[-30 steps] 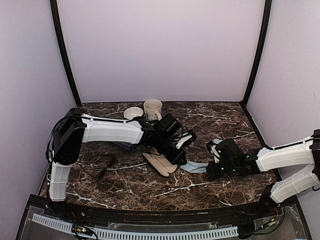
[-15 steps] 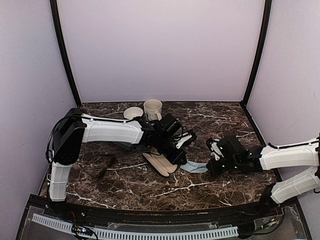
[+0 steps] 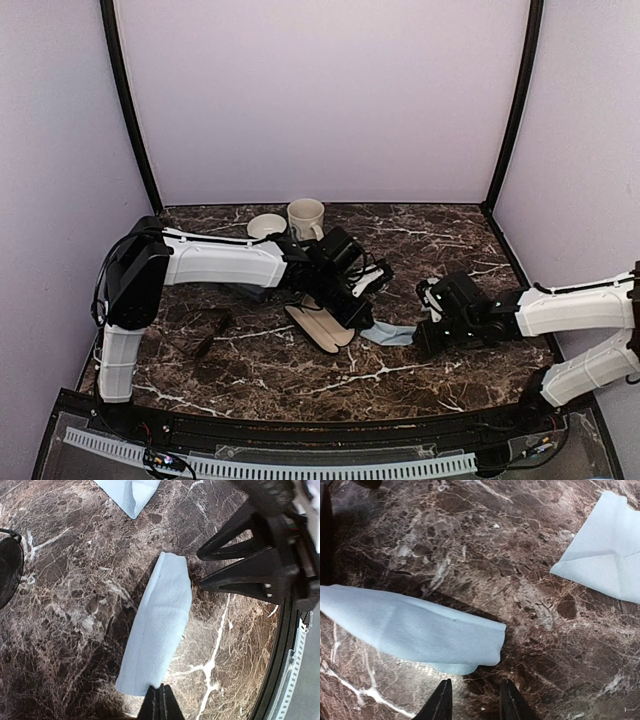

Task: Organize the sunglasses
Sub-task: Pick up the folded cleaning cloth from the center of the board.

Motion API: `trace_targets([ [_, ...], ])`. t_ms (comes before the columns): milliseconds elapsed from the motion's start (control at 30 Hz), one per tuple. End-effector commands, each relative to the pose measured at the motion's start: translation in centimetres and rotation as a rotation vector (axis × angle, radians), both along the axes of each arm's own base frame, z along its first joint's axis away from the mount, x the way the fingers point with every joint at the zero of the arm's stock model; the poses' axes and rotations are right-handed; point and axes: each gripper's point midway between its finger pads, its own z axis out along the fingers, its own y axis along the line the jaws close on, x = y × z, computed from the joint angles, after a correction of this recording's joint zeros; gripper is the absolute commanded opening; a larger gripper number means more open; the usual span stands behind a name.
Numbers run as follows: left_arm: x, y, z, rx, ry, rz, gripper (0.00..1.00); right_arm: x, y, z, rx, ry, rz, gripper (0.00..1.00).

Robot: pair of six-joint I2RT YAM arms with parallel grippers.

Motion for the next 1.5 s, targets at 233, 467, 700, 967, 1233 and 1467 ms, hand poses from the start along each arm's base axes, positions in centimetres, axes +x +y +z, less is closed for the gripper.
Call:
trace_targets([
  [233, 0.0, 0.1, 0.9, -0.015, -0.003, 0.005, 0.0, 1.8, 0.8, -0.2, 0.115, 0.023, -0.032, 0.39],
  [467, 0.1, 0.0, 1.1, -0.024, -0.007, 0.003, 0.0, 2.2, 0.5, -0.7, 0.125, 0.041, -0.01, 0.38],
  [700, 0.2, 0.0, 0.9, -0.02, -0.011, 0.004, 0.0, 2.5, 1.0, -0.9, 0.149, 0.038, 0.037, 0.34],
  [967, 0.1, 0.1, 0.8, -0.018, -0.006, 0.006, 0.0, 3.0, 1.6, -0.8, 0.175, 0.034, 0.061, 0.27],
  [1233, 0.1, 0.1, 0.6, -0.016, -0.005, 0.006, 0.0, 3.2, 1.6, -0.5, 0.181, 0.021, 0.072, 0.1],
  [1467, 0.1, 0.2, 0.5, -0.011, -0.007, 0.012, 0.0, 3.2, 1.4, 0.9, 0.191, -0.012, 0.071, 0.0],
])
